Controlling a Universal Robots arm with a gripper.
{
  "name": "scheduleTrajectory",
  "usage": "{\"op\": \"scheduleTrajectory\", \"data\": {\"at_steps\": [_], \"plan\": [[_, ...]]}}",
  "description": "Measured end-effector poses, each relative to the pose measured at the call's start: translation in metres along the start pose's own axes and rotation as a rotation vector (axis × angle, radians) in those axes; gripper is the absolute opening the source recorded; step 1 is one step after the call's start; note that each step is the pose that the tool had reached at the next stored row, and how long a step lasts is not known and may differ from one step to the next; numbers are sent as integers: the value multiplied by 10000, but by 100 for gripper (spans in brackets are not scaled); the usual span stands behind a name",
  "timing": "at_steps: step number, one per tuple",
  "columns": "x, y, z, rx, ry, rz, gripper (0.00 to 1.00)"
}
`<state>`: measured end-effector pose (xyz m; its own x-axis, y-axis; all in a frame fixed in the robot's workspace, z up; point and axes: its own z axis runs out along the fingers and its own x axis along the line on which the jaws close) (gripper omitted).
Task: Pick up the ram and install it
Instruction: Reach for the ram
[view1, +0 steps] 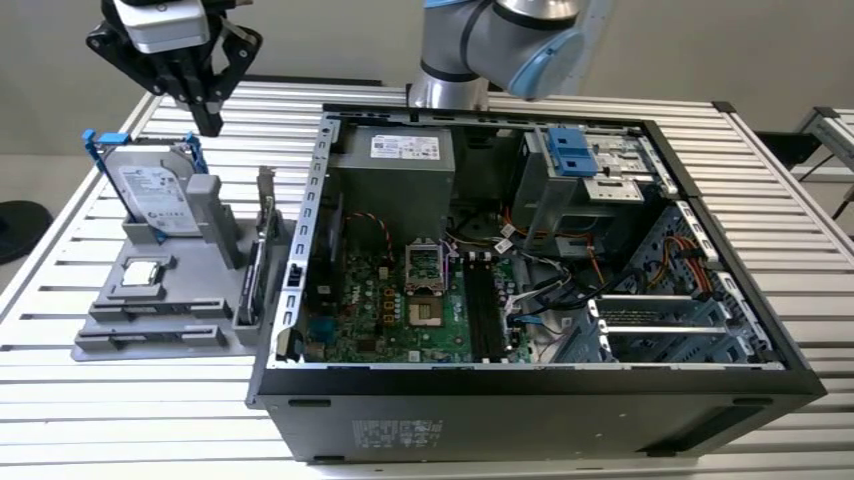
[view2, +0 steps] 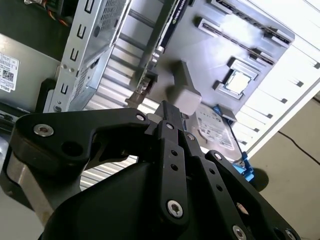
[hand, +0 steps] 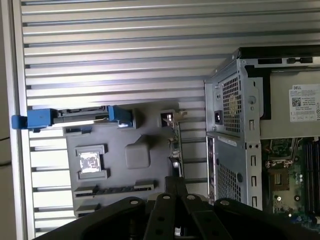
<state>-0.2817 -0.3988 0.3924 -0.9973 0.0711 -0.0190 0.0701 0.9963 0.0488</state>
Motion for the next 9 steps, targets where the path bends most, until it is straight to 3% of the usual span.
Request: {"op": "scheduleTrajectory", "data": {"at_steps": [9], "plan": [[123, -9, -2, 1, 1, 0, 0]]}}
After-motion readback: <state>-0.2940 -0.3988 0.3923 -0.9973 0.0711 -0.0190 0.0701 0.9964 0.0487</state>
